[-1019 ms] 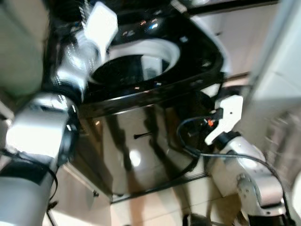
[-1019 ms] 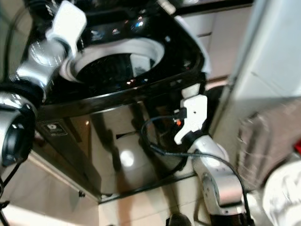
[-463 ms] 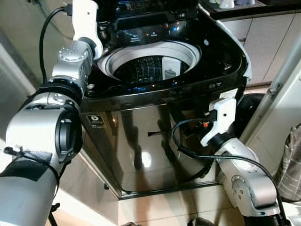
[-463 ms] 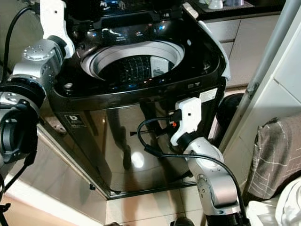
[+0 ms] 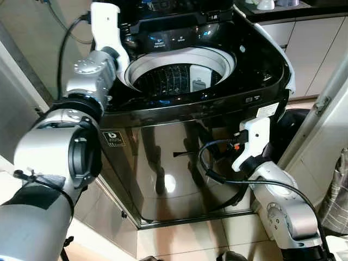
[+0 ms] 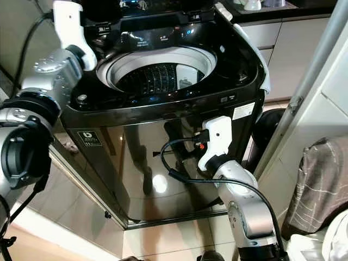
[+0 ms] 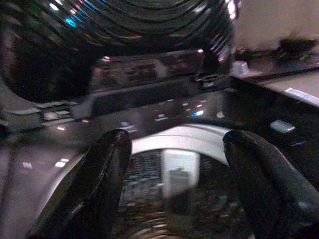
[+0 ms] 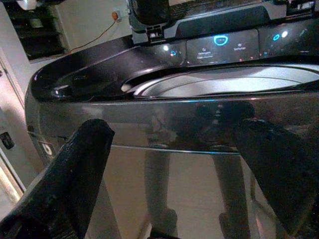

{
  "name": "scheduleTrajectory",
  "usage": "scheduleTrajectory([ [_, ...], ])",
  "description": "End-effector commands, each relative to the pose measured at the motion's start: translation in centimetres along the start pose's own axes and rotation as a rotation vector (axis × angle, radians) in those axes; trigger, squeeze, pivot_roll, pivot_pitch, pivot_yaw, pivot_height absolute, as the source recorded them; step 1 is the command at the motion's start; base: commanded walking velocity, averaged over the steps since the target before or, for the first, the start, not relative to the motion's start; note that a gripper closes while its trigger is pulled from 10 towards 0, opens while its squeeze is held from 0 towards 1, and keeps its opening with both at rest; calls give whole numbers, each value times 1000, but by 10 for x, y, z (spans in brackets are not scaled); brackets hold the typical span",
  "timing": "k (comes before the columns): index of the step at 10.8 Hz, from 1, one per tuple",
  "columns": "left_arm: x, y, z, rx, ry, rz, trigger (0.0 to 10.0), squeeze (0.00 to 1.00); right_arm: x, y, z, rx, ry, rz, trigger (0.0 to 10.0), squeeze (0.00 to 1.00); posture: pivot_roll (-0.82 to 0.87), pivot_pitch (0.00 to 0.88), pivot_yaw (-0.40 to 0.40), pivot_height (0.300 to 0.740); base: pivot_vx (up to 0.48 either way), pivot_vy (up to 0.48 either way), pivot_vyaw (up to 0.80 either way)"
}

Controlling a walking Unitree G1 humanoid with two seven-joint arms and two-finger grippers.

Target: Clothes washing

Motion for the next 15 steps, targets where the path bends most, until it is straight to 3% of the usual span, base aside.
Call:
scheduleTrajectory([
  [1,7,-7,-2,-40,-14,110,10000,1000,6,2,-4,9,-23,11,10000,0,-230,0,113,740,0,0,0],
  [2,10,-16,-4,-92,-27,286,10000,1000,5,2,-4,1,-22,1,10000,0,-236,0,119,740,0,0,0],
  [3,10,-15,-4,-84,-21,243,10000,1000,4,3,-3,1,-21,1,10000,0,-236,0,119,740,0,0,0],
  [4,2,-5,-3,-2,39,-107,10000,804,2,3,-4,-6,-18,3,10000,0,-240,0,126,740,0,0,0],
  [5,7,6,0,84,26,-517,10000,0,0,0,-4,-34,-15,10,10000,0,-241,0,128,740,0,0,0],
  [6,12,-1,0,46,-11,-617,10000,0,-2,-4,-4,-67,-9,15,10000,0,-241,0,130,740,0,0,0],
  [7,17,-11,1,-16,-68,-582,10000,0,-5,-7,-3,-84,-2,22,10000,0,-236,1,129,740,0,0,0],
  [8,18,-17,8,-82,-149,-464,10000,0,-8,-14,-3,-120,6,39,10000,0,-230,1,124,740,0,0,0],
  [9,14,-16,18,-87,-210,-429,10000,0,-9,-22,-3,-156,7,55,10000,0,-221,0,117,740,0,0,0],
  [10,2,-27,33,-129,-242,-476,10000,0,-10,-34,-3,-213,8,73,10000,0,-207,0,108,740,0,0,0],
  [11,-16,-44,55,-166,-247,-364,10000,0,-10,-44,-4,-246,5,87,10000,0,-178,0,93,740,0,0,0],
  [12,-28,-49,72,-138,-251,-258,10000,0,-10,-52,-6,-284,2,103,10000,0,-169,0,87,740,0,0,0],
  [13,-33,-47,83,-77,-281,-213,10000,0,-7,-56,-9,-308,-8,99,10000,0,-155,0,75,740,0,0,0],
  [14,-39,-39,99,5,-296,-205,10000,0,-4,-61,-12,-344,-25,101,10000,0,-141,0,65,740,0,0,0],
  [15,-54,-26,113,58,-229,-279,10000,0,-3,-59,-14,-338,-36,109,10000,0,-131,0,56,740,0,0,0],
])
Point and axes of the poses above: a point about 5 cm out from each wrist's last joint towards the gripper, its own z axis pointing back from the gripper into the wrist, its own x axis along the axis of the wrist's last joint, y = z × x, the point moved 6 cm from there along -z, pointing out of the wrist towards the gripper, and after that the axes turned 13 degrees about z, right-handed, at the moved point
